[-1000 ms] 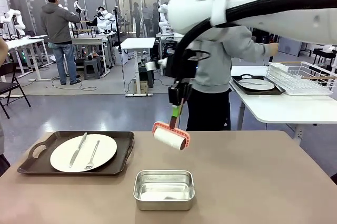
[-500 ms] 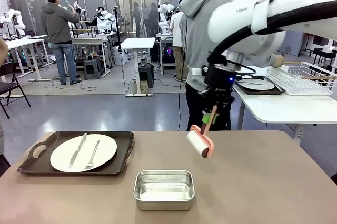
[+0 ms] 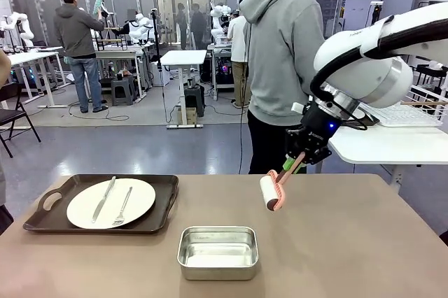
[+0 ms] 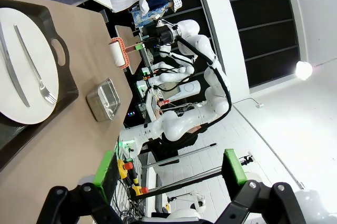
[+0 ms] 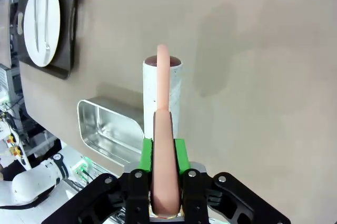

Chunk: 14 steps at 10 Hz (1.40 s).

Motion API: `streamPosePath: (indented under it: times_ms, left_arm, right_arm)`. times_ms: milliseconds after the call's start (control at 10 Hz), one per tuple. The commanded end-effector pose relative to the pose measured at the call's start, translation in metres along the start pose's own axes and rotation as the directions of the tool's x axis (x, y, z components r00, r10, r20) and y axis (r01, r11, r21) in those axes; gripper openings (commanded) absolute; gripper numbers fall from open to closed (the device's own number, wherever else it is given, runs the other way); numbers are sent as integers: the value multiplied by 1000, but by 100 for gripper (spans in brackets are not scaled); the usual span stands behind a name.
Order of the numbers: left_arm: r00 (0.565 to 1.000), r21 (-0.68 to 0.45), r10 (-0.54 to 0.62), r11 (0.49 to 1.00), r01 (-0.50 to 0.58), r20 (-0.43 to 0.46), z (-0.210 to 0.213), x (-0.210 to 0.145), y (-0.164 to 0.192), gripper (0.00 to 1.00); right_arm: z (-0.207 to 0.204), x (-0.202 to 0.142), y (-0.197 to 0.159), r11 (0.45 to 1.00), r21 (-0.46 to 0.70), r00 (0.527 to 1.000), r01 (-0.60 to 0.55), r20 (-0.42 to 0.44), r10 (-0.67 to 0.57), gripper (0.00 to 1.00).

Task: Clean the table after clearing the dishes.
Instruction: When the left (or right) Handle tray is removed, use the left hand (or right hand) to clean the left (or right) side of the table with the Lint Roller.

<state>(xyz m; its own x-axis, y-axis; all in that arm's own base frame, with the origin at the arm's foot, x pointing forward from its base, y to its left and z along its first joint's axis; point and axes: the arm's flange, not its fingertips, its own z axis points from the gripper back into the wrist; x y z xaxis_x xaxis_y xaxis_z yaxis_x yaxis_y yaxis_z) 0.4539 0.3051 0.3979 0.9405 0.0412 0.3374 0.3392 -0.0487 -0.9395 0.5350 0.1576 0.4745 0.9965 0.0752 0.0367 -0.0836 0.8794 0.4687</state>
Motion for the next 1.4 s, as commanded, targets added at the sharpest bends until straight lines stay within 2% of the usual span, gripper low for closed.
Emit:
streamPosePath:
  times_ms: [0,400,700,800,1100,1300]
  left_arm:
    - [1000,15,-13,1000,13,4,-1,-5,-3,100]
    - [1000,15,-13,1000,13,4,-1,-5,-3,100]
    - [1000,15,-13,1000,13,4,-1,-5,-3,100]
    - [1000,15,-13,1000,13,4,-1,-5,-3,100]
    - [1000,15,-13,1000,13,4,-1,-5,-3,100]
    - [1000,15,-13,1000,13,4,-1,-5,-3,100]
  right_arm:
    - [-3,0,7,1000,-15,999,-16,-30,15,21]
    - [-5,-1,2,1000,-3,1000,-5,-17,5,21]
    - [-41,11,-32,990,88,994,107,-21,-105,21]
    - [-53,6,-42,982,157,994,107,-4,-108,21]
    - [-79,10,-69,976,181,992,117,21,-123,21]
    - [-90,10,-81,978,195,997,69,32,-77,21]
